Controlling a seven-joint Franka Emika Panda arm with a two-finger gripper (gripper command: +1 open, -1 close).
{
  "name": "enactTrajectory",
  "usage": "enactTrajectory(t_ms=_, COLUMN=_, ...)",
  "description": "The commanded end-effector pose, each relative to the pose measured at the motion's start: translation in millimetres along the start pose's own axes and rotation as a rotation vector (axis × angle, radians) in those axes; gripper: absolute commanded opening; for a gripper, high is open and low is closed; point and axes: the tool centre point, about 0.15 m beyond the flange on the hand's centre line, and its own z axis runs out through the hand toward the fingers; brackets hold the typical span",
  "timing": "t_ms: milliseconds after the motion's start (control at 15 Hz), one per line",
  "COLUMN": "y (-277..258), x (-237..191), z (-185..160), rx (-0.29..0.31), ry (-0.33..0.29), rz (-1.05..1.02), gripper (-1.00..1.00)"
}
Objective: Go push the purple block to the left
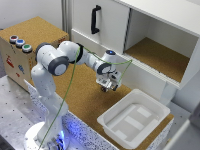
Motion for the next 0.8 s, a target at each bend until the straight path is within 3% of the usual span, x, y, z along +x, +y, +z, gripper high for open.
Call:
enactTrajectory(t_ms=0, y=-25.2, x=1.9, z=-9.6, rx=0.009, ry=0.055, rz=-0.017, gripper=-1.0)
enactTrajectory(t_ms=200, y=-28.7, x=11.1, z=-6.3, rx=0.046, ry=0.034, rz=-0.033, gripper=-1.0)
enactTrajectory(t_ms=733, y=-102.0, x=23.1, z=3.6, rx=0.04, ry=-0.019, rz=0.069, gripper=-1.0)
